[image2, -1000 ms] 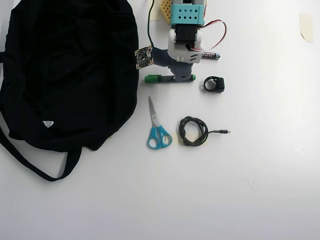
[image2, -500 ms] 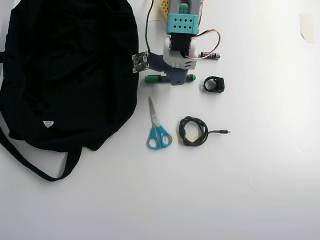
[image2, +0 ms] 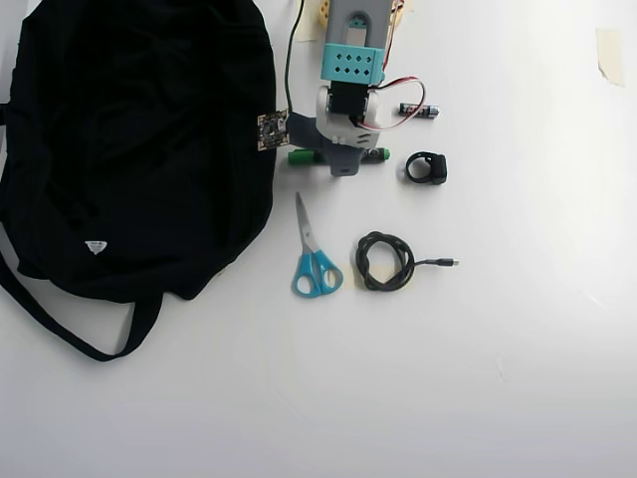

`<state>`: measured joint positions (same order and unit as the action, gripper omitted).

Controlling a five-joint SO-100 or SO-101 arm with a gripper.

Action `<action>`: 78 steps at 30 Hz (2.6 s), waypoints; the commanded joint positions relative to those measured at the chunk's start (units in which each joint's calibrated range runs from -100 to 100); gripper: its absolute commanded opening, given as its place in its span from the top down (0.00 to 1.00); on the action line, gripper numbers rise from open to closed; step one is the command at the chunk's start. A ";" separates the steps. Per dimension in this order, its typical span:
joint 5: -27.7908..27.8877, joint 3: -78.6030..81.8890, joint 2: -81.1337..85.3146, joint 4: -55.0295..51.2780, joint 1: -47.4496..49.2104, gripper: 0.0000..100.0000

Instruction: Put the green marker into the black bag

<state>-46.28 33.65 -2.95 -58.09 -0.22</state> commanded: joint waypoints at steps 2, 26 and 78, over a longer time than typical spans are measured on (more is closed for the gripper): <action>-2.33 -1.48 0.29 1.33 0.15 0.75; -2.28 -1.57 -4.36 2.45 0.30 0.75; -2.18 4.81 -4.44 1.68 0.82 0.88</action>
<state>-46.28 36.95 -6.68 -56.98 0.15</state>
